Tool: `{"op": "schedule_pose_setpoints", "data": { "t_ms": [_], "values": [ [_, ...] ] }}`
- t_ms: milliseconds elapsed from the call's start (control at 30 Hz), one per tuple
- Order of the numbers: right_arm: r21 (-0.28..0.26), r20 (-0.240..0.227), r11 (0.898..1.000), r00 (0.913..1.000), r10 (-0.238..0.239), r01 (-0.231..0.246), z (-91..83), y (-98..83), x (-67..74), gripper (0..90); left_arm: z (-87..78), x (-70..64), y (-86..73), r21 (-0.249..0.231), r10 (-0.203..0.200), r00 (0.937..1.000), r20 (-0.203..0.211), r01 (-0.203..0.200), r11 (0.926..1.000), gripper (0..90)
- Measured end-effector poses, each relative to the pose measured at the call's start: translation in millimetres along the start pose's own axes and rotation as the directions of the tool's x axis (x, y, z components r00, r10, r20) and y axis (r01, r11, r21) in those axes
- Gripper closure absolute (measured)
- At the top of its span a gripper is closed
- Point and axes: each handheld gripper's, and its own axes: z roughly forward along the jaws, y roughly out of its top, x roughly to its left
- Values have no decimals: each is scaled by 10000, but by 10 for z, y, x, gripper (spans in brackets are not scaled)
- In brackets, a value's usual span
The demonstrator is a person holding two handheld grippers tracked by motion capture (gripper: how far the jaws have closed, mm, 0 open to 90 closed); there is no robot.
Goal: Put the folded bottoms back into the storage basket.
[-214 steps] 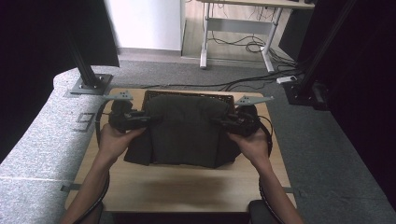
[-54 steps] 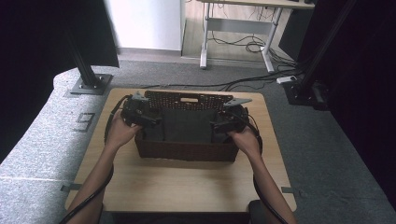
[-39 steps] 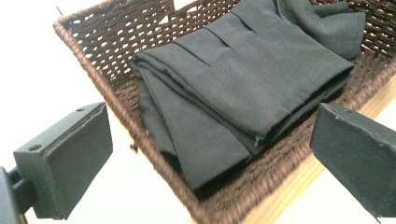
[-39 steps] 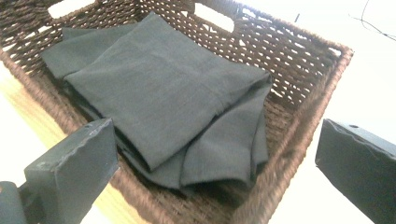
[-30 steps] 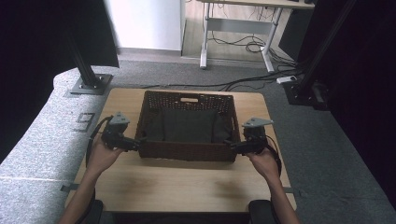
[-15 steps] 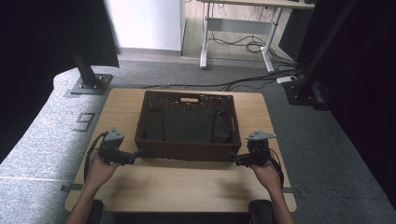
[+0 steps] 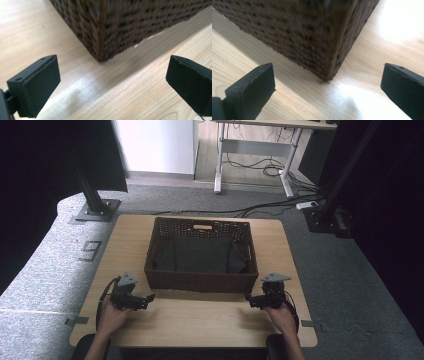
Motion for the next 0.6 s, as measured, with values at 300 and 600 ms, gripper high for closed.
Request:
{"op": "schedule_pose_setpoints", "data": {
  "t_ms": [300, 600],
  "values": [
    [423, 103, 9989, 9997, 202, -206, 223, -257, 37, 0, 210, -5, -150, 1006, 219, 9995, -207, -198, 9947, 0],
    [465, 363, 9989, 9993, -90, 73, 281, -337, 69, 0, 234, -27, -146, 1008, 403, 9986, -353, -365, 9942, 0]
  ]
}}
